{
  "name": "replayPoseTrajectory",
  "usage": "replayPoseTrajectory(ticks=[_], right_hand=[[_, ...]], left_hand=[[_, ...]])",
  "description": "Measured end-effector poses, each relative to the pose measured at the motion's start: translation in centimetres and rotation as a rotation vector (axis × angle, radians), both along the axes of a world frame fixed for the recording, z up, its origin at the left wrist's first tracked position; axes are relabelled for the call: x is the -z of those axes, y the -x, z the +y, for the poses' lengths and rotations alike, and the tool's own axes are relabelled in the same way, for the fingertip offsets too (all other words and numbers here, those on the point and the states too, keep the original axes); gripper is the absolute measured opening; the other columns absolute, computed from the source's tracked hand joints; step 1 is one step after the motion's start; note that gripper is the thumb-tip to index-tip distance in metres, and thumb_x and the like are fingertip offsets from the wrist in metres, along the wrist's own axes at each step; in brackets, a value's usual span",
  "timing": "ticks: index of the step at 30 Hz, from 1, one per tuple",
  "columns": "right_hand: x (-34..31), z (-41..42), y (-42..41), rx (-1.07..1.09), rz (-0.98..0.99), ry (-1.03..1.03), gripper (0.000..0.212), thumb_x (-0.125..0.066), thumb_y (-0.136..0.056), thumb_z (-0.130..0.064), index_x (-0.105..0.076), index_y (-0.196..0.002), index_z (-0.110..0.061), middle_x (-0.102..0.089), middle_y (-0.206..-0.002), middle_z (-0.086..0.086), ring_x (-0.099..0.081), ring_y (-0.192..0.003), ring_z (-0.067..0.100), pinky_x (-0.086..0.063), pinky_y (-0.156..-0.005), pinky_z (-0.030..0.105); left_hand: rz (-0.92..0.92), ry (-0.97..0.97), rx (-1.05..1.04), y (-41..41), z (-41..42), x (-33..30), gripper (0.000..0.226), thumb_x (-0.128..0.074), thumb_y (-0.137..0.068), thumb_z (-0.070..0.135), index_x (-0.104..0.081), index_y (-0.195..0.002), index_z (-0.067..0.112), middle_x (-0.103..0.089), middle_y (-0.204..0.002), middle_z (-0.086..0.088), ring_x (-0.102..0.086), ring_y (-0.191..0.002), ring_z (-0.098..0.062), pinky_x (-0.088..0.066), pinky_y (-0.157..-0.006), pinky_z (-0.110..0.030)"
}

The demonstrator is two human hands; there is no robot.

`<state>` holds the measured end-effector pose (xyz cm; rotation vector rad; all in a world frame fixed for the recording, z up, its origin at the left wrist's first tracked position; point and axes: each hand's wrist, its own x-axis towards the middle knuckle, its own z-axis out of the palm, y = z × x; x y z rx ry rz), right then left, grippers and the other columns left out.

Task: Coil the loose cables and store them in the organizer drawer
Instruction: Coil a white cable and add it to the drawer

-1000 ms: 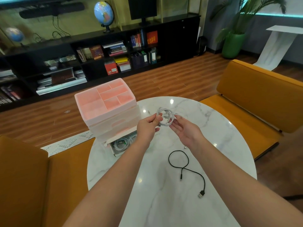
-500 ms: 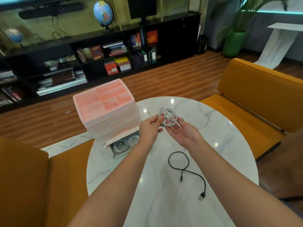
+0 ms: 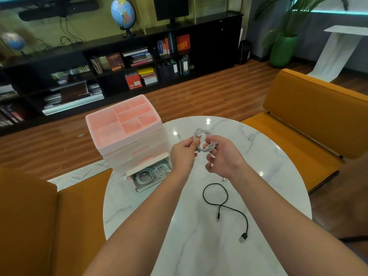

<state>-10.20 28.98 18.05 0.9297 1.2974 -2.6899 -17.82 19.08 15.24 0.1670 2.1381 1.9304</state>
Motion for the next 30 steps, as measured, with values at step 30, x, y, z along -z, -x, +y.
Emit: replayPoseTrajectory(ticks=[30], right_hand=[[0.5, 1.0, -1.9, -0.399, 0.026, -0.277, 0.037, -0.057, -0.089, 0.009, -0.051, -0.119, -0.012, -0.066, -0.082, 0.009, -0.070, -0.091, 0.029, -0.053, -0.081, 0.031]], left_hand=[[-0.028, -0.008, 0.035, 1.6, -0.9, -0.2, 0.027, -0.065, -0.093, 0.022, -0.072, -0.111, 0.004, -0.074, -0.092, -0.002, -0.071, -0.087, -0.015, -0.057, -0.077, -0.021]])
